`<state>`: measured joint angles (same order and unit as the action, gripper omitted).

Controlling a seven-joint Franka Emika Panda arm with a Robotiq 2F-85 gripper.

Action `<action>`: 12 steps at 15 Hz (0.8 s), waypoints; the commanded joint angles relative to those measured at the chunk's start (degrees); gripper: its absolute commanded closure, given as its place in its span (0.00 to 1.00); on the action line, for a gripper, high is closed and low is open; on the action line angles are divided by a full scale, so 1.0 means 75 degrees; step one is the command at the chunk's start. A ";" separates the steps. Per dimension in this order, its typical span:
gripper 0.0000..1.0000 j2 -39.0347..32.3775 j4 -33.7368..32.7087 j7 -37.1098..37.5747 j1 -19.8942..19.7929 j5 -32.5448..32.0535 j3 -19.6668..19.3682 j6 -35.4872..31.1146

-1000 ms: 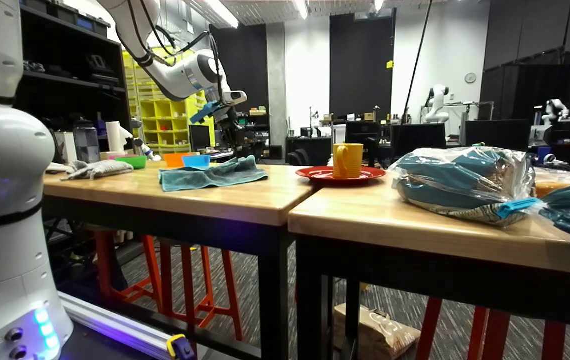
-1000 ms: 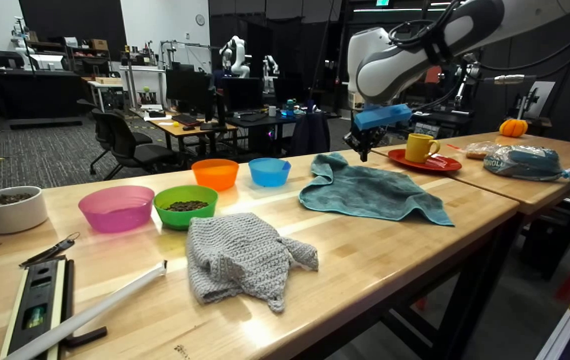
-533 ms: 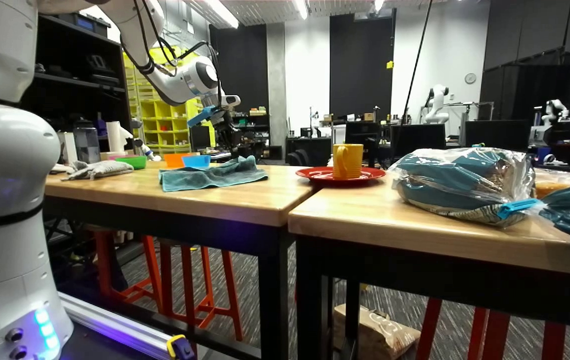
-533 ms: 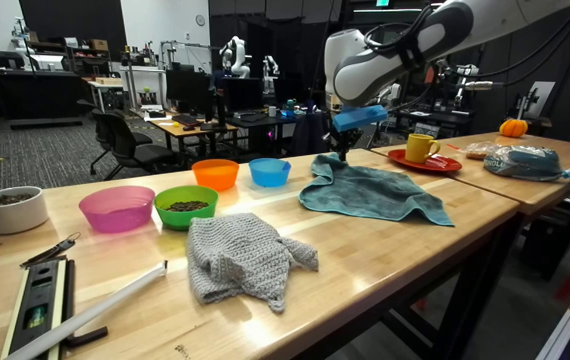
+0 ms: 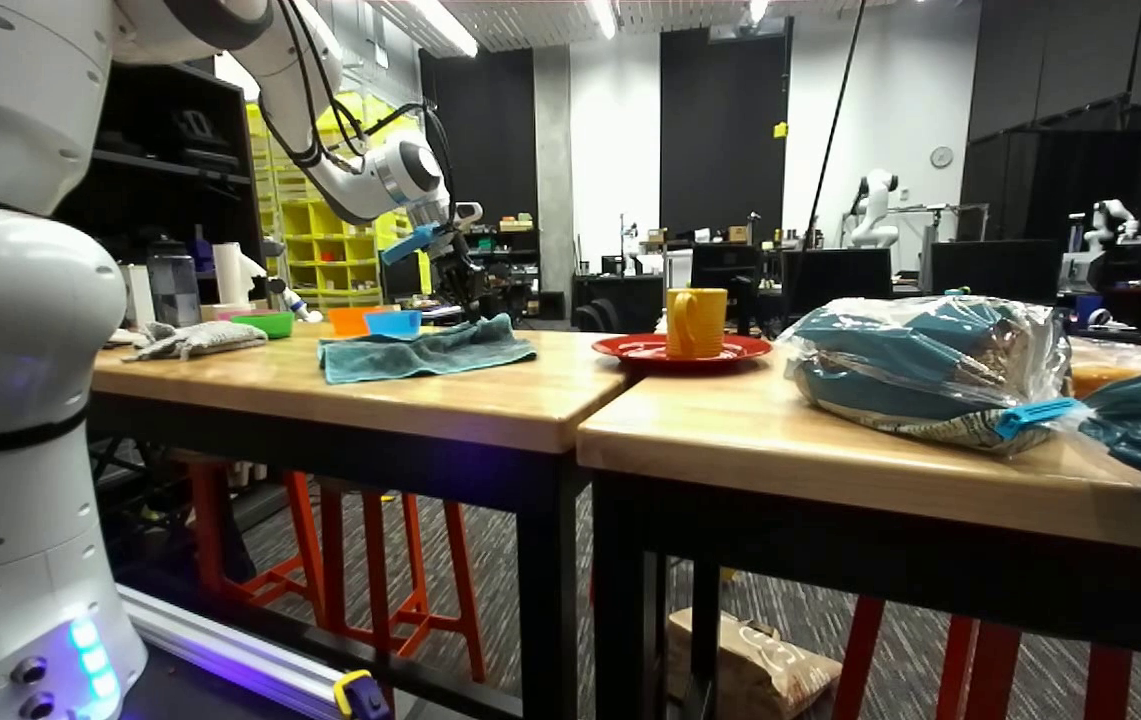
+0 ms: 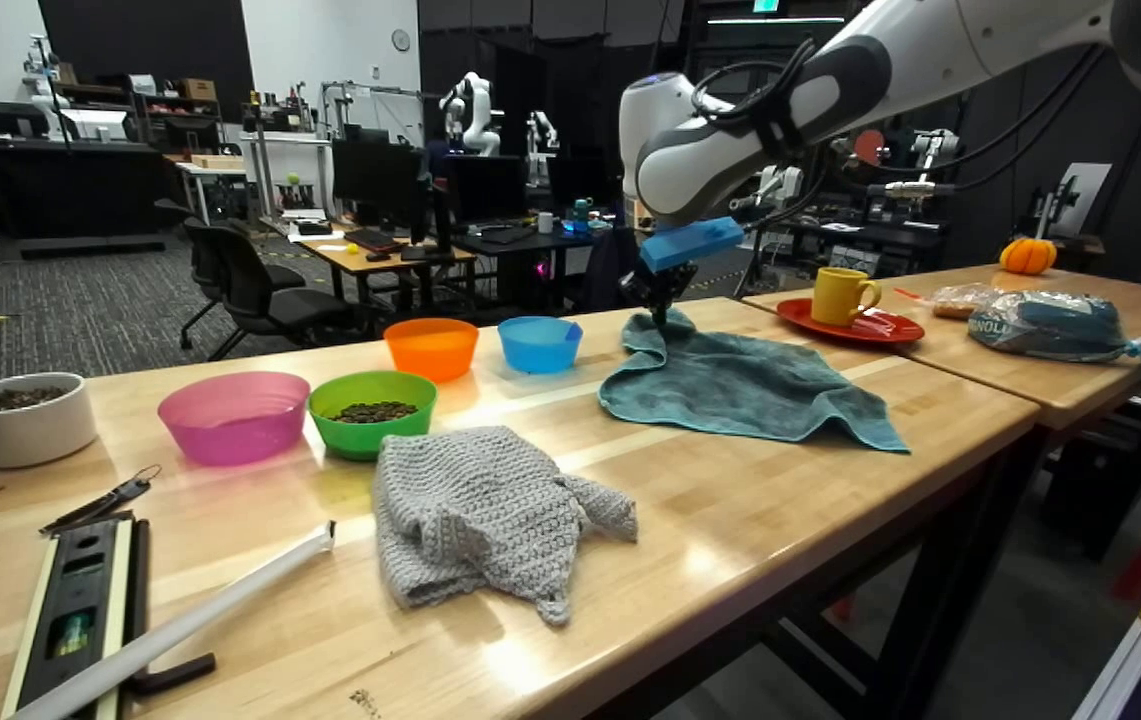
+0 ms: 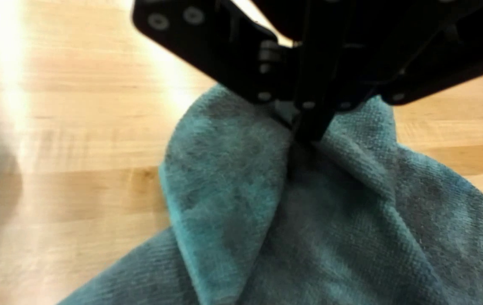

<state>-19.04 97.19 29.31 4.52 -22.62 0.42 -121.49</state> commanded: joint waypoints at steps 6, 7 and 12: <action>1.00 -0.0588 -0.0685 -0.0552 0.0388 0.0160 -0.0133 0.0163; 1.00 -0.0618 -0.0692 -0.0585 0.0406 0.0173 -0.0134 0.0176; 1.00 -0.0818 -0.0766 -0.0623 0.0416 0.0218 -0.0171 0.0162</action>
<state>-23.92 93.41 26.18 6.67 -22.27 0.34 -121.36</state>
